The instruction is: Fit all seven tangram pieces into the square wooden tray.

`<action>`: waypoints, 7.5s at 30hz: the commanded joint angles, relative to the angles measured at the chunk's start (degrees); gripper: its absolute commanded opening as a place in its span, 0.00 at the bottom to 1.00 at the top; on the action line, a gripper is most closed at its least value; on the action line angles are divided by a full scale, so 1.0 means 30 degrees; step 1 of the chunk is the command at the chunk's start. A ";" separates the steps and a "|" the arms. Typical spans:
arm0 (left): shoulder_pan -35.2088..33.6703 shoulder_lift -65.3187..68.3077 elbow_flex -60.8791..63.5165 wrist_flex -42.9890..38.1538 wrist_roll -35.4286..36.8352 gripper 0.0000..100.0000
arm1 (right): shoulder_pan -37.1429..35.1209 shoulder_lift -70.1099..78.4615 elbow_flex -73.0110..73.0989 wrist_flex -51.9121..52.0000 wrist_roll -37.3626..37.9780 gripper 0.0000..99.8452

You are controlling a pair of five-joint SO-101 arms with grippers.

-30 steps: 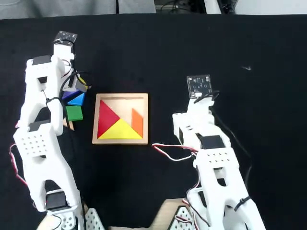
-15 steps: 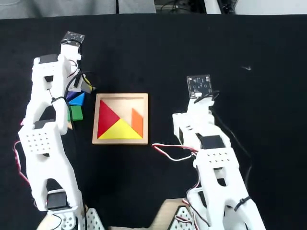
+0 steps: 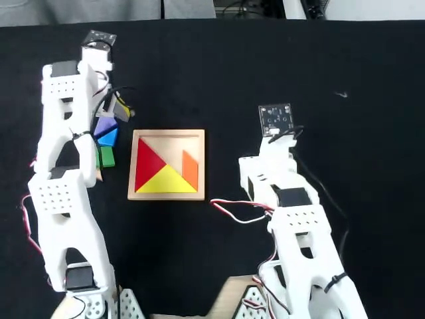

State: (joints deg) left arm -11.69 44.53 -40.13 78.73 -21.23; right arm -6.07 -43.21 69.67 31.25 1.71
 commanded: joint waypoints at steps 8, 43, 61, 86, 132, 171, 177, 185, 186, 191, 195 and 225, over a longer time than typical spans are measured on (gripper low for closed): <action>-0.0103 0.1231 -0.0132 -0.1348 0.0176 0.29 | 0.0176 -0.0542 -0.0190 -0.0352 0.0205 0.02; -0.1656 0.4484 -0.6755 0.1377 -0.0469 0.21 | 0.0147 -0.0542 -0.0190 -0.0381 0.0205 0.02; -0.0425 0.3311 -1.0388 0.7004 -0.0440 0.03 | 0.0147 -0.0542 -0.0190 -0.0381 0.0205 0.02; 0.6930 -1.3451 0.7722 0.7385 -1.5385 0.03 | 0.2667 -0.0659 -0.0542 -0.0410 0.0029 0.01; 0.9333 0.1524 -0.6520 0.7385 -2.4908 0.03 | 0.7912 -0.0542 0.0747 -0.4952 -0.1963 0.01; 0.9832 0.3458 -0.7194 0.7326 -2.4557 0.09 | 0.7883 -0.0513 0.0747 -0.4952 -0.1963 0.01; 0.9568 0.3458 -0.7194 0.7326 -2.4264 0.08 | 0.7853 -0.0513 0.0747 -0.4952 -0.1963 0.01; 0.9070 0.3487 -0.7399 0.6476 -2.4147 0.07 | 0.7853 -0.0513 0.0747 -0.4952 -0.1963 0.01; 0.8923 0.3487 -0.7399 0.6183 -2.4147 0.07 | 0.7853 -0.0513 0.0747 -0.4952 -0.1963 0.01; 0.9070 0.3487 -0.7223 0.6095 -2.4117 0.08 | 0.7824 -0.0513 0.0718 -0.4952 -0.1963 0.01; 0.9509 0.3487 -0.7194 0.6447 -2.4117 0.08 | 0.7267 -0.0513 0.0864 -0.5070 -0.1846 0.01; 0.7868 0.3458 -0.8835 0.4923 -2.1773 0.19 | 0.7209 -0.0513 0.0923 -0.5070 -0.1817 0.01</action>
State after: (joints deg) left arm 12.40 55.69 -63.34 95.96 -84.18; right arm 16.62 -43.38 72.57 17.27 -3.74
